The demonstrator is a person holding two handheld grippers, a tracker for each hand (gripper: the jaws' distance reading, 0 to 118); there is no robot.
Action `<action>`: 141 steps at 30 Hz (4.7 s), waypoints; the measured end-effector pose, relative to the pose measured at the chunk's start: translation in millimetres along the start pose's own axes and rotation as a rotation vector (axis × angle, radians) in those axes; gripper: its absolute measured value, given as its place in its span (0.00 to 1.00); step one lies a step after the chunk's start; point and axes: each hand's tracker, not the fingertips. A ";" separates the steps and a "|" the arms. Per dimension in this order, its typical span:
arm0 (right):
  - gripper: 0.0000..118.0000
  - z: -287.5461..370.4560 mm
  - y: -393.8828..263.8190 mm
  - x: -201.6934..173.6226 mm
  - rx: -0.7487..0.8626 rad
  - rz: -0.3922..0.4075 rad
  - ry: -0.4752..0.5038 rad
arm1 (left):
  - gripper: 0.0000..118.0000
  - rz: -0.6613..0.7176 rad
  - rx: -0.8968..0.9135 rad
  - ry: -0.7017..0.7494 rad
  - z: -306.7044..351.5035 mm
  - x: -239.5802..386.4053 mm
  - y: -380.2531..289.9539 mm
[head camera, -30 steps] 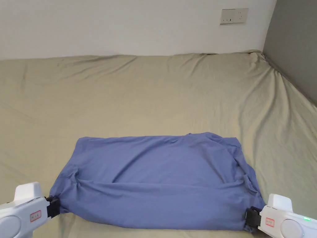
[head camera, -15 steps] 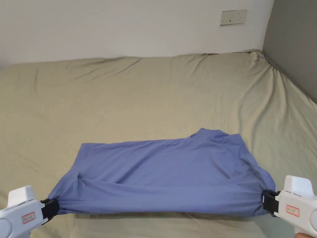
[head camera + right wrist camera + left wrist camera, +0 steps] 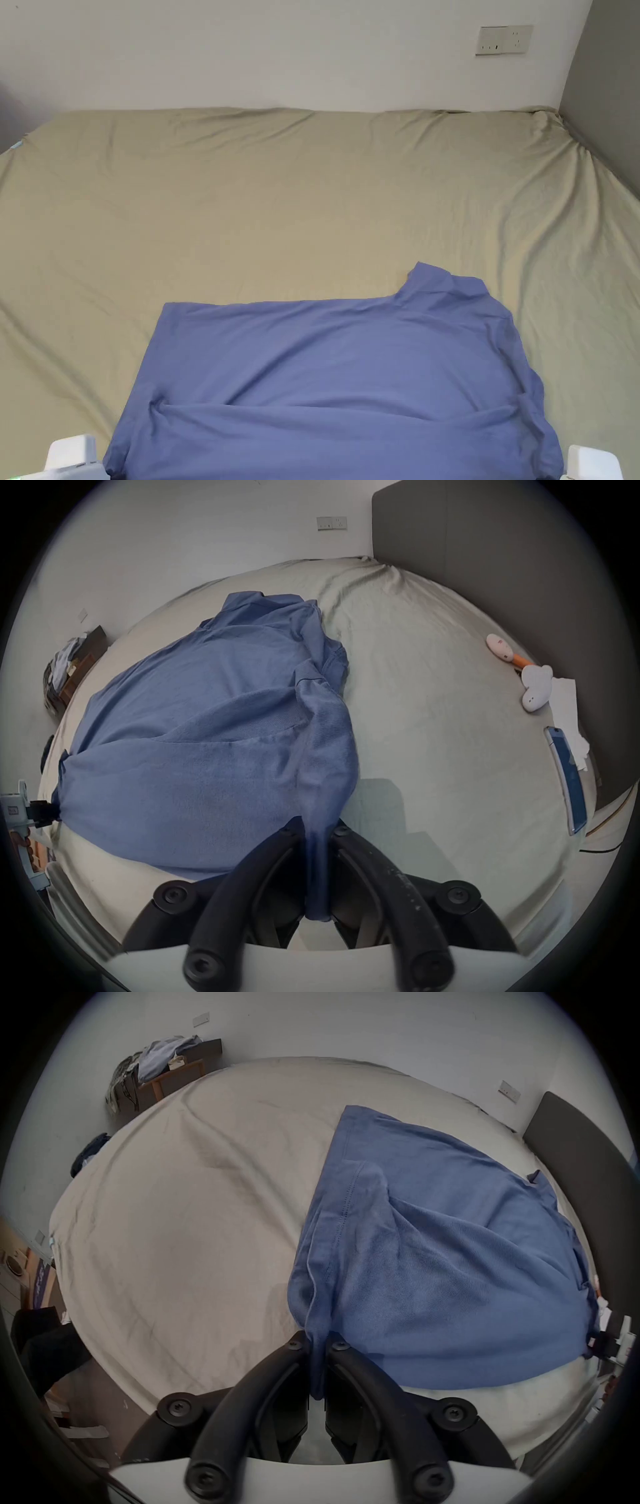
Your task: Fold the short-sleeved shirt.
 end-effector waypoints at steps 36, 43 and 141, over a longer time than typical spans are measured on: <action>0.02 148.1 126.4 -96.5 0.801 0.186 -0.022 | 0.00 -0.118 0.693 -0.192 123.1 114.6 120.7; 0.02 117.9 151.3 -98.7 0.758 0.190 -0.042 | 0.00 -0.125 0.444 -0.146 49.0 94.7 197.6; 0.97 171.9 99.8 -78.1 0.823 0.106 0.000 | 0.99 -0.168 0.887 -0.138 169.1 103.6 61.9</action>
